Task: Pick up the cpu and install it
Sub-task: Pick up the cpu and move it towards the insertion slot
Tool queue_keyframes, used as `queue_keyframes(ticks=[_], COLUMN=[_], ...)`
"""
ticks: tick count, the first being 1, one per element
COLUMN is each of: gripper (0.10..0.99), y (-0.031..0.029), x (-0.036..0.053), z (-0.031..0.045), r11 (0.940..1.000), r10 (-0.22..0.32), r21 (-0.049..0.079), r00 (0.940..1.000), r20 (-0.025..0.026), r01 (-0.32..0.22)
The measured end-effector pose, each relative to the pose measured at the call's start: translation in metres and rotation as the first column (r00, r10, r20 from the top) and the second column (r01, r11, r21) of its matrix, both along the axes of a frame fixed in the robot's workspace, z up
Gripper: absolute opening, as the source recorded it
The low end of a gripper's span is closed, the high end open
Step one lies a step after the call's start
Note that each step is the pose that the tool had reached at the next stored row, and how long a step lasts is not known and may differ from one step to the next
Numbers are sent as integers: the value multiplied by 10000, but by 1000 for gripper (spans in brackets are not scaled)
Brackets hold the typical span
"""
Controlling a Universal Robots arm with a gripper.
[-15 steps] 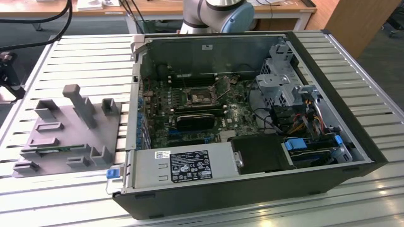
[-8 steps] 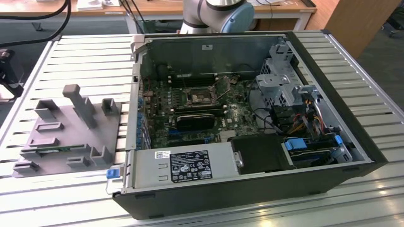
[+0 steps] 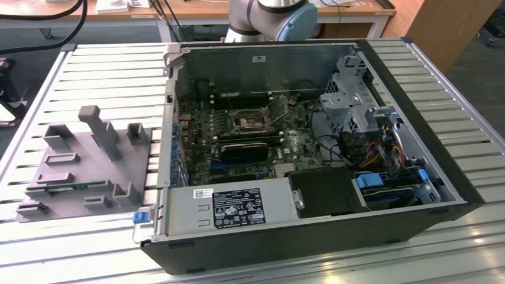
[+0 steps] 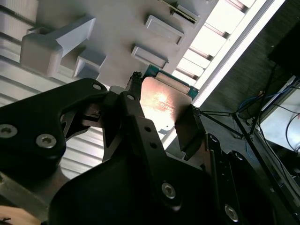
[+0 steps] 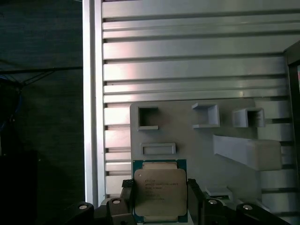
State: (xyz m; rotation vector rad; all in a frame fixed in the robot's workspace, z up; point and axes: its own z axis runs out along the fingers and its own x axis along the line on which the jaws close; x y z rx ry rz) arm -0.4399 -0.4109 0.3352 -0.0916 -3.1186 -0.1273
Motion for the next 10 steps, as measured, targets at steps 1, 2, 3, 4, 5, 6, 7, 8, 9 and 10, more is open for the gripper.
queue_keyframes(ticks=[1, 2, 3, 4, 5, 6, 7, 8, 9, 10], gripper=[541, 541, 541, 541, 541, 541, 541, 541, 541, 541], y=[0, 0, 0, 0, 0, 0, 0, 0, 0, 0], x=[0, 0, 0, 0, 0, 0, 0, 0, 0, 0], z=[5, 11, 16, 22, 27, 33, 38, 43, 48, 54], r11=[10000, 10000, 10000, 10000, 10000, 10000, 10000, 10000, 10000, 10000], r10=[0, 0, 0, 0, 0, 0, 0, 0, 0, 0], r21=[1, 1, 0, 0, 0, 0, 0, 1, 0, 0], r00=[10000, 10000, 10000, 10000, 10000, 10000, 10000, 10000, 10000, 10000], r20=[1, 1, 1, -1, 0, 0, 0, 0, 0, 1], r01=[0, 0, 0, 0, 0, 0, 0, 0, 0, 0])
